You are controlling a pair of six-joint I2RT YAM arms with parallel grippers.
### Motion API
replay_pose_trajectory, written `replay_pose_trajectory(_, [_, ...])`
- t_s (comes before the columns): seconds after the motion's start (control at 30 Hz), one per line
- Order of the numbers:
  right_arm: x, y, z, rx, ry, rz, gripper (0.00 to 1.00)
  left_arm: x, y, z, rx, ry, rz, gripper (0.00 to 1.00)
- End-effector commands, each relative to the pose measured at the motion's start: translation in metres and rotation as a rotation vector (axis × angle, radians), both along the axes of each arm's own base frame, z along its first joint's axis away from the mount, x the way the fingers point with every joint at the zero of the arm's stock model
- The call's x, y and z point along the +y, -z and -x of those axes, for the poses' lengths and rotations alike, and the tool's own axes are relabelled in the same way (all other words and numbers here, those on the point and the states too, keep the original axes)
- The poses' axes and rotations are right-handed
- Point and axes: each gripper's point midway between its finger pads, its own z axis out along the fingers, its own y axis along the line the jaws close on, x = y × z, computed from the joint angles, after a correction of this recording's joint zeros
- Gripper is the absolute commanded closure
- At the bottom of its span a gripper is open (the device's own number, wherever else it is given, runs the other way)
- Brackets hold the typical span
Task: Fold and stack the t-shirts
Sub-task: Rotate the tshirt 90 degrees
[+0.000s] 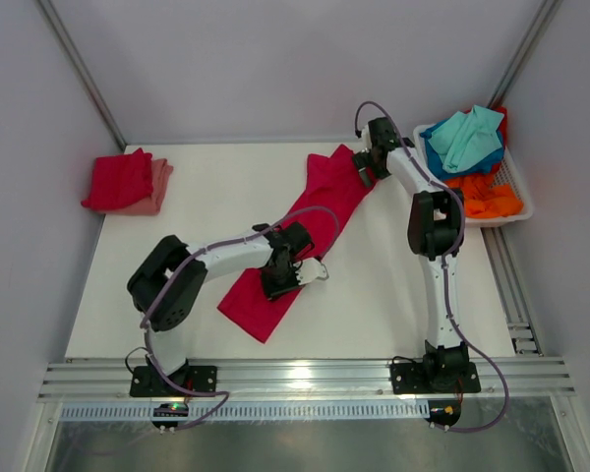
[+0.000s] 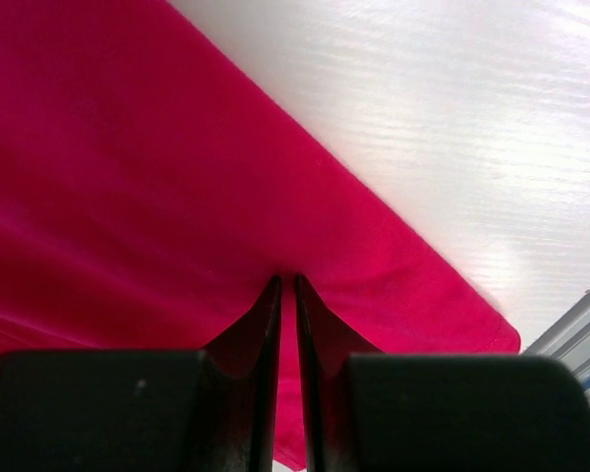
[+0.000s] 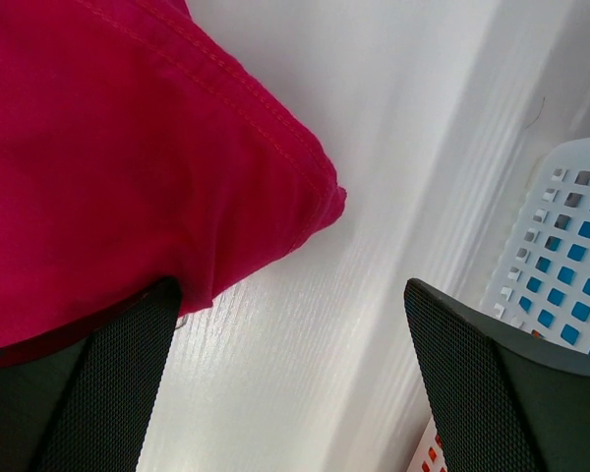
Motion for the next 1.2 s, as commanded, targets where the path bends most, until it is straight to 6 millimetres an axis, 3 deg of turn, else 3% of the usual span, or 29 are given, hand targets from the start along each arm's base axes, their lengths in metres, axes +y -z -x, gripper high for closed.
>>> replay_pose_trajectory(0.0, [-0.002,-0.005,-0.008,-0.017,0.015,0.025,0.01,-0.017,0.022,0.037,0.145,0.089,0.013,0.89])
replay_pose_trajectory(0.37, [-0.002,-0.009,-0.014,-0.026,0.020,0.035,0.01,-0.064,0.006,0.101,0.259,0.286,0.045,0.89])
replay_pose_trajectory(0.8, [0.027,-0.012,-0.012,-0.018,-0.063,0.015,0.01,-0.144,-0.013,0.092,0.288,0.305,0.176,0.89])
replay_pose_trajectory(1.17, [0.057,-0.014,-0.016,-0.036,-0.129,-0.007,0.01,-0.193,-0.022,0.085,0.259,0.260,0.295,0.89])
